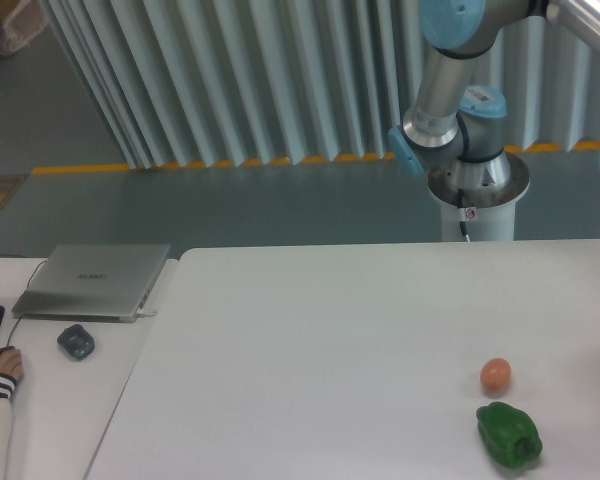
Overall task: Place the red pepper on the table
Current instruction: 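Bring the gripper holding a red pepper down toward the table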
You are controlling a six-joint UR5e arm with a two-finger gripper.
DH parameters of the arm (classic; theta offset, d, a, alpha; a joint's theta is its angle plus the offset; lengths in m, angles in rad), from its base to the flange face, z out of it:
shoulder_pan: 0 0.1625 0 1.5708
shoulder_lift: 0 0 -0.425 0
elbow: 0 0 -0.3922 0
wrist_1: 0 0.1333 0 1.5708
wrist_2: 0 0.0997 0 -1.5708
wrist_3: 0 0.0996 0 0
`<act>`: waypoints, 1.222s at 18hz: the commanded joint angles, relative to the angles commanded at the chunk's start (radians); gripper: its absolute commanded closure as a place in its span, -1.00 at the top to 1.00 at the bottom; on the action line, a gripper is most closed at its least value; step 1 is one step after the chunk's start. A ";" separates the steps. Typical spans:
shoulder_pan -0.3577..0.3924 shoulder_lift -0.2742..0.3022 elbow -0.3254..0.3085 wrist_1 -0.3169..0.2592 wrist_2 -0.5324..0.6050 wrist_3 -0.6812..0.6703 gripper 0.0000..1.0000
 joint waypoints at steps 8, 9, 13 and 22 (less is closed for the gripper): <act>-0.141 0.008 -0.009 -0.063 0.196 0.000 -0.09; -0.152 0.009 -0.009 -0.086 0.198 0.000 -0.09; -0.224 0.011 -0.024 -0.135 0.212 -0.006 -0.08; -0.363 0.015 -0.109 -0.126 0.221 -0.081 -0.06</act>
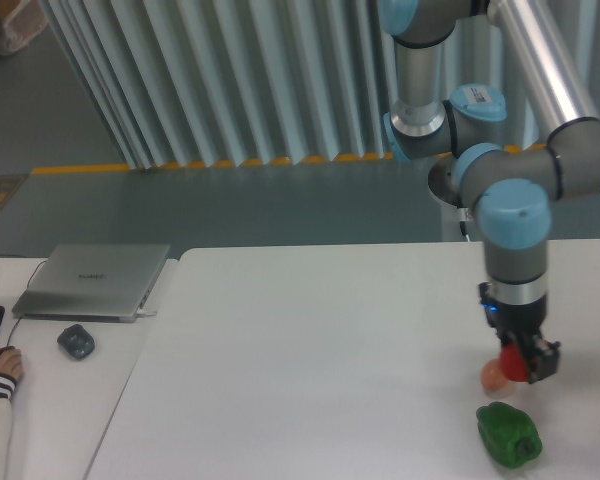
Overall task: Place the red pepper on the table
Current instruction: 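Bring the gripper holding a red pepper down toward the table, then lower the red pepper onto the table beside the orange ball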
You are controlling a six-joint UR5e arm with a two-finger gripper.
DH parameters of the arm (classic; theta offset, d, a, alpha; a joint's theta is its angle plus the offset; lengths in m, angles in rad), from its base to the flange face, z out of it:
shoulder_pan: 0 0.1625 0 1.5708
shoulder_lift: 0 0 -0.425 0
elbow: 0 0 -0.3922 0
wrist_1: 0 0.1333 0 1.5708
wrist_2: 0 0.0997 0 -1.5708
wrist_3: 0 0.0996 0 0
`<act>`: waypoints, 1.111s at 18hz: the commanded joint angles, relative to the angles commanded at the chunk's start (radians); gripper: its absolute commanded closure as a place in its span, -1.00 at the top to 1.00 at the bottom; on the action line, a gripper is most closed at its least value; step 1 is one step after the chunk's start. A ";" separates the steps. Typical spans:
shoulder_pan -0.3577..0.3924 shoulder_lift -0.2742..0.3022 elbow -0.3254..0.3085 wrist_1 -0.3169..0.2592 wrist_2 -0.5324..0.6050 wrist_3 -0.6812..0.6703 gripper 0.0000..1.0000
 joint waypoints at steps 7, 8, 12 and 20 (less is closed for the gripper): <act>-0.081 -0.014 0.011 0.006 -0.045 -0.159 -0.06; -0.100 -0.027 0.012 0.009 -0.041 -0.205 -0.06; -0.137 -0.061 0.002 0.069 -0.022 -0.317 -0.06; -0.164 -0.078 -0.002 0.077 0.011 -0.333 0.04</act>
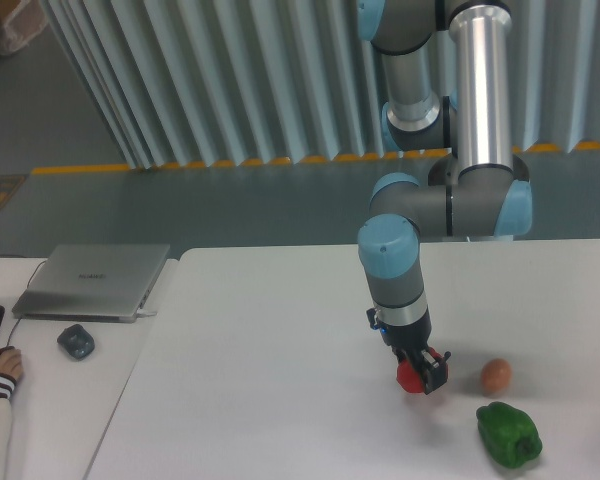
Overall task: Place the red pepper on the table
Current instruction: 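Lower the red pepper onto the table beside the orange ball, then open the gripper, release the red pepper and lift away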
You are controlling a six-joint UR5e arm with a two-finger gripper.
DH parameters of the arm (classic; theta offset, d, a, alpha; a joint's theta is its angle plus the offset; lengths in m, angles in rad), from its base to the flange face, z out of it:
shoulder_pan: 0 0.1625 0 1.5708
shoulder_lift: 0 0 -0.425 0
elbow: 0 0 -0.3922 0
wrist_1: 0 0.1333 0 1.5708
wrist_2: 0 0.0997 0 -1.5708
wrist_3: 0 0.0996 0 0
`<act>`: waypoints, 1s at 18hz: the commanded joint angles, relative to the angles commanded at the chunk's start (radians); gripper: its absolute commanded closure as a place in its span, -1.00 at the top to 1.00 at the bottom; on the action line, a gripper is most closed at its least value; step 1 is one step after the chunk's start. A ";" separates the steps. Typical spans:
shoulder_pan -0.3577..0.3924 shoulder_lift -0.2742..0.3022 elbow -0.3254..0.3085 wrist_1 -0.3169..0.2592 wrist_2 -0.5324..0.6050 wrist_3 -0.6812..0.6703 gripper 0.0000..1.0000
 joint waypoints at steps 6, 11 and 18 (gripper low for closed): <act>0.002 0.000 0.002 0.025 0.014 0.000 1.00; 0.003 0.005 0.012 0.025 0.014 0.002 1.00; 0.038 0.038 0.028 0.071 0.025 0.075 1.00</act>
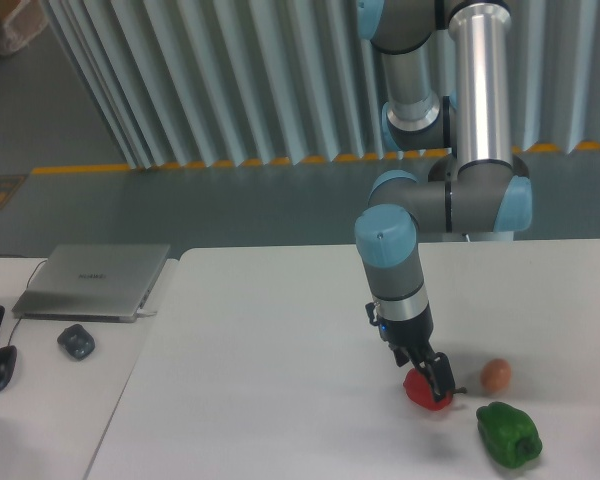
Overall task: Place the red pepper on the table
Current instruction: 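Open the gripper, release the red pepper and lift away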
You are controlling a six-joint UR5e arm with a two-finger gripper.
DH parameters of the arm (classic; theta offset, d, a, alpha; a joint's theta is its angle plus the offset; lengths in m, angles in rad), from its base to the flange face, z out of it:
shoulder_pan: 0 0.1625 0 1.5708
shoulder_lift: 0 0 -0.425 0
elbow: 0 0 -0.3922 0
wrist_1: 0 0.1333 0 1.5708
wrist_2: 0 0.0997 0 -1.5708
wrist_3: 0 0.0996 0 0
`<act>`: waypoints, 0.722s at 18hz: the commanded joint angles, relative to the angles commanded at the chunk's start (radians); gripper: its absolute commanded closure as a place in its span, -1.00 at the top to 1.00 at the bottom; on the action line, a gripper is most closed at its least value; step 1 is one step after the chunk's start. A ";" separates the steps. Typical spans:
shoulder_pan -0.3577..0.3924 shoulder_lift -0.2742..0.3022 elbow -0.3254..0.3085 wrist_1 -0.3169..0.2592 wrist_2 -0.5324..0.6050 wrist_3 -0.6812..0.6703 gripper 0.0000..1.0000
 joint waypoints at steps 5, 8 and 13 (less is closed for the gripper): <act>0.055 0.047 -0.002 -0.067 0.006 0.337 1.00; 0.087 0.061 0.005 -0.100 0.003 0.445 1.00; 0.089 0.069 0.023 -0.123 -0.005 0.448 1.00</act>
